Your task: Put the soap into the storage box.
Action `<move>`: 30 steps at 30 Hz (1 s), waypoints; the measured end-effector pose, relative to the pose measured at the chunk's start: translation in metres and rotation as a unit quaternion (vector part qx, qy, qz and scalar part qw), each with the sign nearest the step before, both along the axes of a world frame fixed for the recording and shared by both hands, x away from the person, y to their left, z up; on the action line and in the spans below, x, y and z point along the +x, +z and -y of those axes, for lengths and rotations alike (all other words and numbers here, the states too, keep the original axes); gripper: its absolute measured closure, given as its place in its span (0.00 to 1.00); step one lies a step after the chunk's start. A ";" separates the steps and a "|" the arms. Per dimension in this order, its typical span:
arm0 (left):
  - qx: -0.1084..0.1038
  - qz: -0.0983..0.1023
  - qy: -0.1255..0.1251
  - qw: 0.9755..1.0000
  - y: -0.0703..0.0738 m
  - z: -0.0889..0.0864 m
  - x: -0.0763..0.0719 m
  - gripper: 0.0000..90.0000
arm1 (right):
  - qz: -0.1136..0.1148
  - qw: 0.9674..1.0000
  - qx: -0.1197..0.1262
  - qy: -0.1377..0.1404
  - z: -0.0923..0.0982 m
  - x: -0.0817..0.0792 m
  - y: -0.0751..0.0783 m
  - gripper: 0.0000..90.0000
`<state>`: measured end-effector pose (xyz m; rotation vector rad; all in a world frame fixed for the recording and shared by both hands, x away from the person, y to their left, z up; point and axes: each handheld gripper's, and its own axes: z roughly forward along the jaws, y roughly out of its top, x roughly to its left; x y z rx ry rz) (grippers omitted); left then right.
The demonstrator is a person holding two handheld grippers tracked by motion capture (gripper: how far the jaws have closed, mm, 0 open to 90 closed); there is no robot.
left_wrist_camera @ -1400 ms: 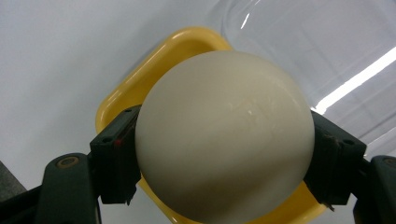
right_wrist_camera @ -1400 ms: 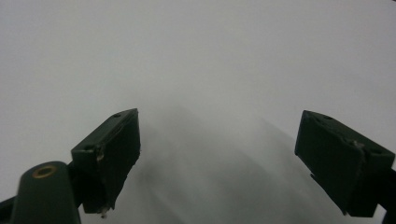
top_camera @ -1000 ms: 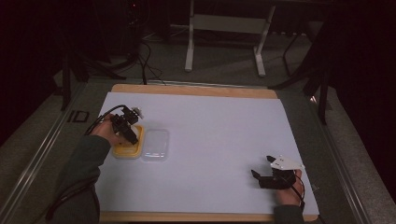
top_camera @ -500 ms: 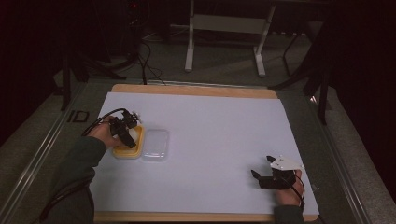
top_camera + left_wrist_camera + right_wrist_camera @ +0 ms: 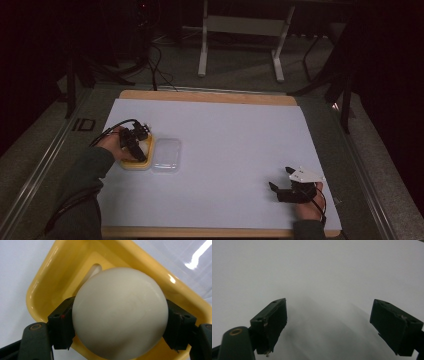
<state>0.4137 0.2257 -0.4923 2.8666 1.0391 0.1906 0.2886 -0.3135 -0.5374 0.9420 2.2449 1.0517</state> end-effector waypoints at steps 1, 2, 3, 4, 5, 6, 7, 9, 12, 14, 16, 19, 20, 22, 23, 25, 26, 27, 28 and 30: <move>-0.008 -0.001 0.002 1.000 0.001 -0.001 0.000 0.25 | 0.001 1.000 0.000 0.000 0.000 0.000 0.000 0.16; -0.015 0.001 0.002 1.000 0.002 -0.003 0.000 0.24 | 0.001 1.000 0.000 0.000 0.000 0.000 0.000 0.16; -0.015 0.002 0.003 1.000 0.002 -0.003 0.000 0.23 | 0.001 1.000 0.000 0.000 0.000 0.000 0.000 0.16; -0.015 0.001 0.003 1.000 0.002 -0.003 0.000 0.22 | 0.001 1.000 0.000 0.000 0.000 0.000 0.000 0.16; -0.017 0.001 0.002 1.000 0.003 -0.004 -0.001 0.21 | 0.001 1.000 0.000 0.000 0.000 0.000 0.000 0.16; -0.013 0.004 0.000 1.000 0.004 -0.004 -0.001 0.20 | 0.002 1.000 0.000 0.000 0.000 0.000 0.000 0.16; -0.015 0.006 0.001 1.000 0.004 -0.004 -0.002 0.18 | 0.002 1.000 0.000 0.000 0.000 0.000 0.000 0.16; -0.019 0.010 0.001 1.000 0.007 -0.005 -0.003 0.17 | 0.002 1.000 0.000 0.000 0.000 0.000 0.000 0.16; -0.025 0.016 -0.001 1.000 0.011 -0.006 -0.004 0.16 | 0.002 1.000 -0.001 0.000 0.000 0.000 0.000 0.16; -0.032 0.019 -0.002 0.999 0.016 -0.006 -0.005 0.16 | 0.002 1.000 -0.001 -0.001 0.000 0.000 0.000 0.16; -0.035 0.021 -0.003 0.999 0.020 -0.006 -0.006 0.17 | 0.002 1.000 -0.001 0.000 0.000 0.000 0.000 0.16; -0.052 0.025 -0.004 0.998 0.027 -0.006 -0.007 0.18 | 0.002 1.000 0.000 -0.001 0.000 0.000 0.000 0.16; -0.060 0.030 -0.006 0.998 0.031 -0.006 -0.008 0.19 | 0.002 1.000 0.000 -0.001 0.000 0.000 0.000 0.16; -0.065 0.034 -0.012 0.997 0.035 -0.004 -0.009 0.23 | 0.002 1.000 0.000 -0.001 0.000 -0.001 0.000 0.16; -0.063 0.035 -0.015 0.997 0.037 -0.002 -0.010 0.24 | 0.002 1.000 0.000 -0.001 0.000 0.000 0.000 0.16; -0.062 0.038 -0.022 0.997 0.039 0.002 -0.012 0.27 | 0.001 1.000 0.000 -0.001 0.000 0.000 0.000 0.16; -0.065 0.041 -0.026 0.997 0.041 0.006 -0.013 0.28 | 0.002 1.000 0.000 -0.001 0.000 0.000 0.000 0.16; -0.065 0.041 -0.026 0.997 0.041 0.006 -0.013 0.30 | 0.002 1.000 0.000 -0.001 0.000 0.000 0.000 0.16; -0.070 0.045 -0.034 0.996 0.043 0.010 -0.014 0.30 | 0.002 1.000 0.001 -0.001 0.000 0.000 0.000 0.16; -0.074 0.052 -0.044 0.995 0.045 0.015 -0.016 0.36 | 0.002 1.000 0.002 -0.002 0.001 0.000 0.000 0.16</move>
